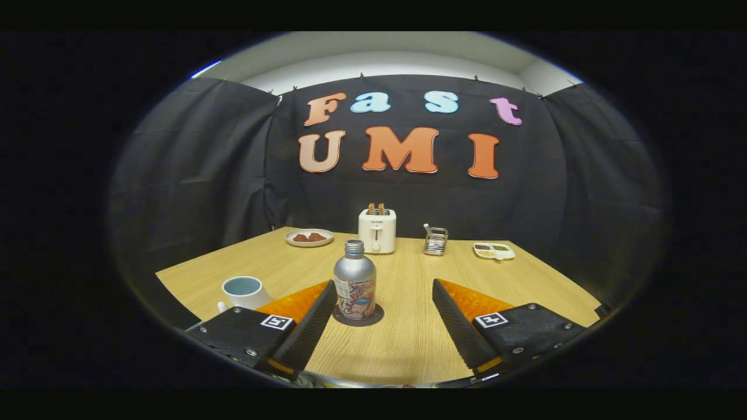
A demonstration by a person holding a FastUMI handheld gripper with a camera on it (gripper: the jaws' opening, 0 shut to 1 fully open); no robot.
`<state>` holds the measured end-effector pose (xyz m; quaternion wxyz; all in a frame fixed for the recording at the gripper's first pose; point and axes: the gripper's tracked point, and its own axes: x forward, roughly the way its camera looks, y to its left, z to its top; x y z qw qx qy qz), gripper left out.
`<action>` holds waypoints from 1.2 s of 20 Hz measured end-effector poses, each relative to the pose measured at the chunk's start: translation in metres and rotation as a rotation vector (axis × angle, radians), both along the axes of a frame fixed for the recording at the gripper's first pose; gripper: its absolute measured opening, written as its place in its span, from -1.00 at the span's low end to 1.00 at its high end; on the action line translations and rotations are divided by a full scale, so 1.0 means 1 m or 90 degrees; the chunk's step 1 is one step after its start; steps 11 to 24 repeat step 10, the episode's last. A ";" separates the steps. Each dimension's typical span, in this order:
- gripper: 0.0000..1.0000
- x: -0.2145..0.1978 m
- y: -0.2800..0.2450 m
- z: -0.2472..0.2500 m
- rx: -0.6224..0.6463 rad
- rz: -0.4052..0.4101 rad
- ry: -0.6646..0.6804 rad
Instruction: Take the bottle from table, then pour the juice into the cup, finally place the bottle on the coaster
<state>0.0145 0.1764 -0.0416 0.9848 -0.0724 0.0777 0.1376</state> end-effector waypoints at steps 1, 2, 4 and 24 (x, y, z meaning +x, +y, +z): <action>0.94 -0.005 -0.006 0.003 -0.001 -0.007 -0.005; 0.94 -0.009 -0.013 0.006 -0.003 -0.015 -0.011; 0.94 -0.016 -0.028 0.010 -0.007 -0.035 -0.023; 0.94 -0.025 -0.046 0.006 0.024 -0.056 -0.020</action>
